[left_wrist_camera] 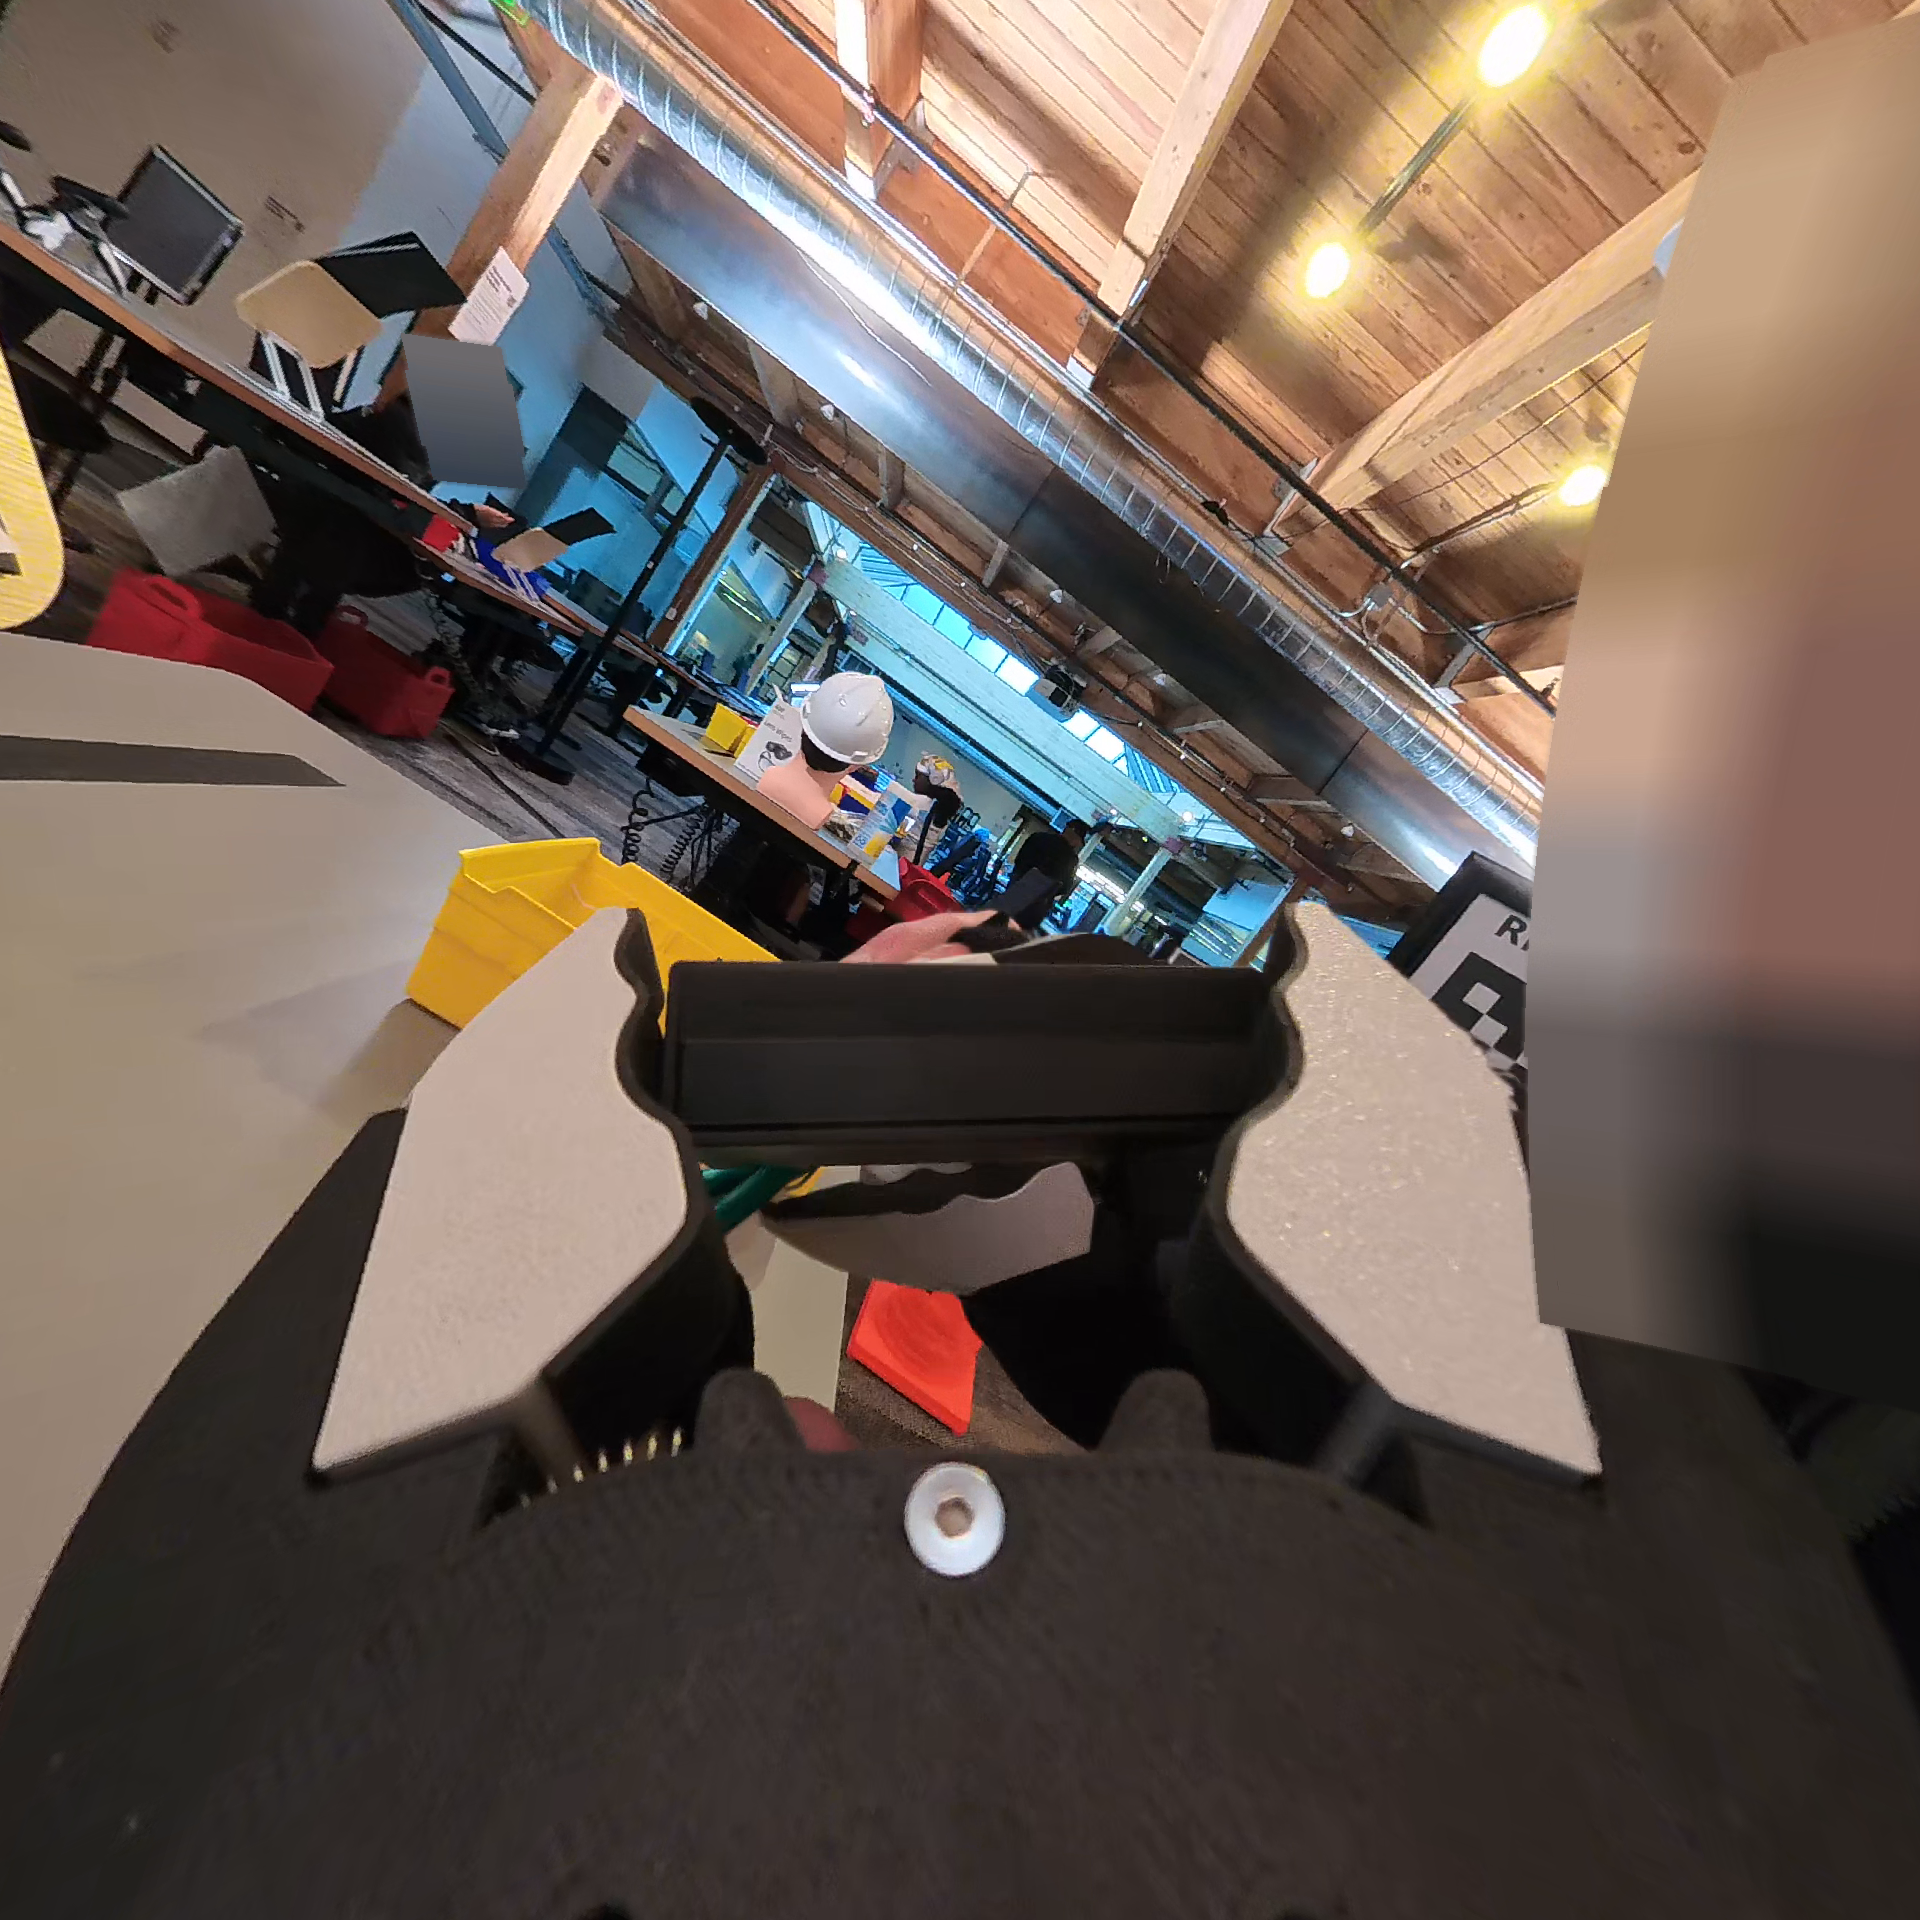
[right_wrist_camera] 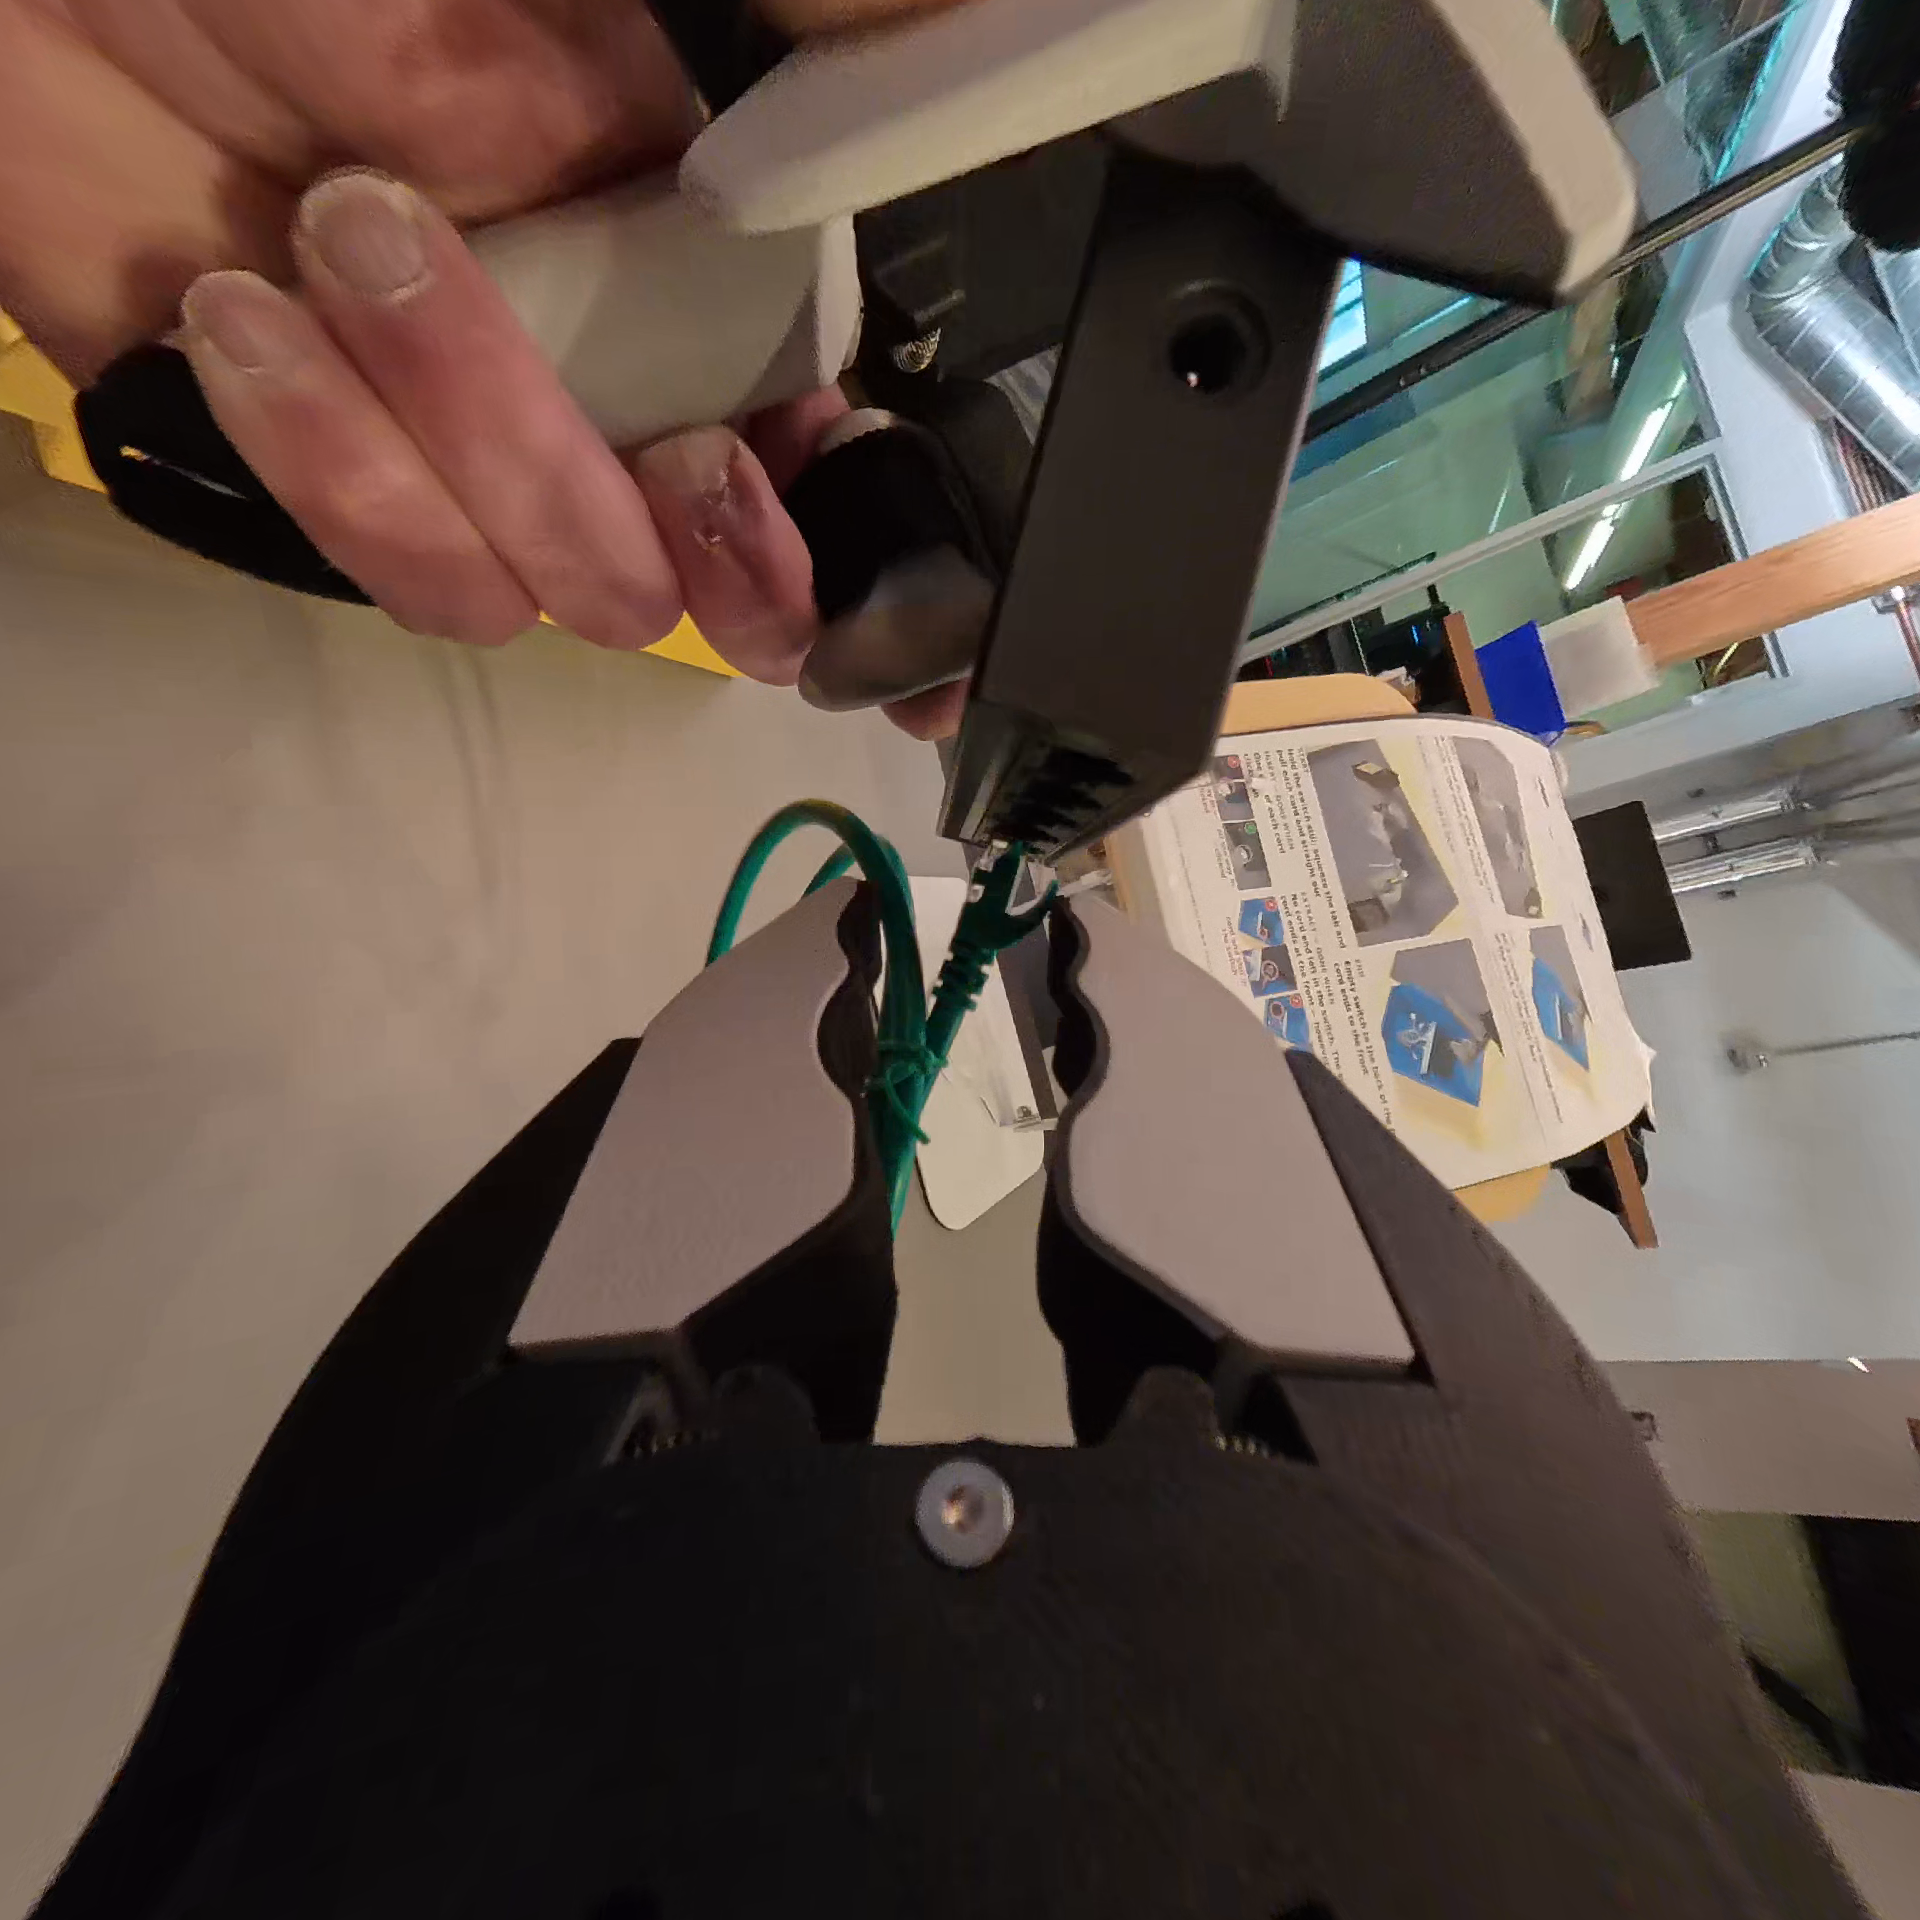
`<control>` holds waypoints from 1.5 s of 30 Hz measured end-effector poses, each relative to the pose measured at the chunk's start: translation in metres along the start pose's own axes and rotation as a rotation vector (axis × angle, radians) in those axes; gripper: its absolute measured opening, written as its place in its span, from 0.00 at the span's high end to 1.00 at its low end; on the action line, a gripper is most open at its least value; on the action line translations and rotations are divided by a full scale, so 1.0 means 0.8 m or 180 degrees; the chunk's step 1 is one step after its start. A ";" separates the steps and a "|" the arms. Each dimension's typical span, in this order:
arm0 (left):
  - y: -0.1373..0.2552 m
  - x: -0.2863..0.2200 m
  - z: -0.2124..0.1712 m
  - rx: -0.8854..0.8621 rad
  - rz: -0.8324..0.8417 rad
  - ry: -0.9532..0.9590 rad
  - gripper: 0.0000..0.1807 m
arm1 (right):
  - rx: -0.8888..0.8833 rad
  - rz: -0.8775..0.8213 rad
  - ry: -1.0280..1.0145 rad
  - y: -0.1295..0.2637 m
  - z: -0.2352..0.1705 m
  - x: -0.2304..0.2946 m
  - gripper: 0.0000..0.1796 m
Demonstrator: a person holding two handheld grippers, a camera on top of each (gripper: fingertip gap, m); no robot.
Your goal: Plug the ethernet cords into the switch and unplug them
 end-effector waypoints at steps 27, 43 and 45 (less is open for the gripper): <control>-0.001 0.010 -0.011 -0.0005 0.0069 0.0129 0.40 | 0.0134 0.0031 0.0220 -0.008 -0.009 -0.001 0.92; -0.001 0.020 -0.026 -0.0026 0.0189 0.0269 0.40 | 0.0270 0.0530 0.0165 -0.009 -0.023 -0.004 0.93; -0.002 0.020 -0.025 -0.0055 0.0172 0.0319 0.40 | 0.0263 0.0525 0.0120 -0.007 -0.023 -0.005 0.93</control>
Point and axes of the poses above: each gripper's, where its closed fingertips meet, y back along the fingers, z out of its top, x = y × z across the jaws, the point moved 5 cm from there along y, back along the fingers, and after that the axes turned 10 degrees about -z, right-handed, at the moved point
